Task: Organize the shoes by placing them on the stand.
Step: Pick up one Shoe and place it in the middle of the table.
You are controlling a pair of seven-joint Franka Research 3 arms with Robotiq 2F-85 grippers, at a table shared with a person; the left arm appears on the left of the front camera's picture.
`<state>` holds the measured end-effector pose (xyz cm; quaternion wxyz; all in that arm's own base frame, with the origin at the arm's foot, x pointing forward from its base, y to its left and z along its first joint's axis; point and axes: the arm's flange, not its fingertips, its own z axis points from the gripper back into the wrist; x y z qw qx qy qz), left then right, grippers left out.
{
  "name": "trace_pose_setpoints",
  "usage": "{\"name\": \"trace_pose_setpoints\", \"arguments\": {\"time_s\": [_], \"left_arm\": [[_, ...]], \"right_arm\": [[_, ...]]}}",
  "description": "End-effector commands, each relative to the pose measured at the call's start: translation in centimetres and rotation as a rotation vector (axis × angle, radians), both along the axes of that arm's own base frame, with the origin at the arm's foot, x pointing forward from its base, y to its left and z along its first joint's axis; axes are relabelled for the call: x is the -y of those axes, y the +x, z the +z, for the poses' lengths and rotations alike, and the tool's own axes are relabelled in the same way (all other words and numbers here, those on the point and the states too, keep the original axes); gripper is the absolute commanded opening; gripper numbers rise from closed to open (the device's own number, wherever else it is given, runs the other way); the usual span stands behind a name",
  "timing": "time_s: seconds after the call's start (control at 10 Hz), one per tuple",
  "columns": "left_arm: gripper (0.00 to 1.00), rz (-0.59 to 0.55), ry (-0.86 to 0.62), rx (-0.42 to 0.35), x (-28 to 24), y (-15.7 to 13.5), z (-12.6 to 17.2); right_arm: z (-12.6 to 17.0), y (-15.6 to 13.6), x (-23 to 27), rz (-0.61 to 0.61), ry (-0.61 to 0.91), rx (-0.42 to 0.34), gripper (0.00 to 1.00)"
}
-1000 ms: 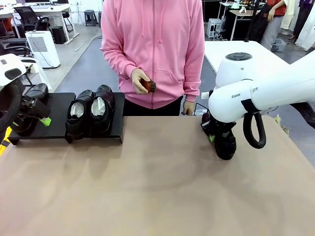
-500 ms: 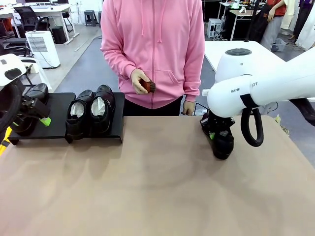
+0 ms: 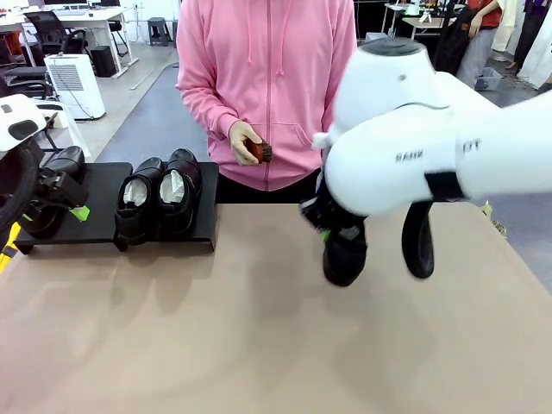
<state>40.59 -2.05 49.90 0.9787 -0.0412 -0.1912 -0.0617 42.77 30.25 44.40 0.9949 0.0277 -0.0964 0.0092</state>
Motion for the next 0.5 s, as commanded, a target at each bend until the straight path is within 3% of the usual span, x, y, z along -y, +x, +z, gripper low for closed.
{"name": "trace_pose_setpoints", "arguments": {"time_s": [0.0,0.4], "left_arm": [[1.0,0.008,-0.019,0.01,-0.1,0.0,-0.2],[1.0,0.008,-0.019,0.01,-0.1,0.0,-0.2]], "right_arm": [[-2.0,-3.6,-3.7,0.023,0.029,-0.028,0.0],[-5.5,-6.1,-6.9,-0.023,0.218,-0.063,0.0]]}}
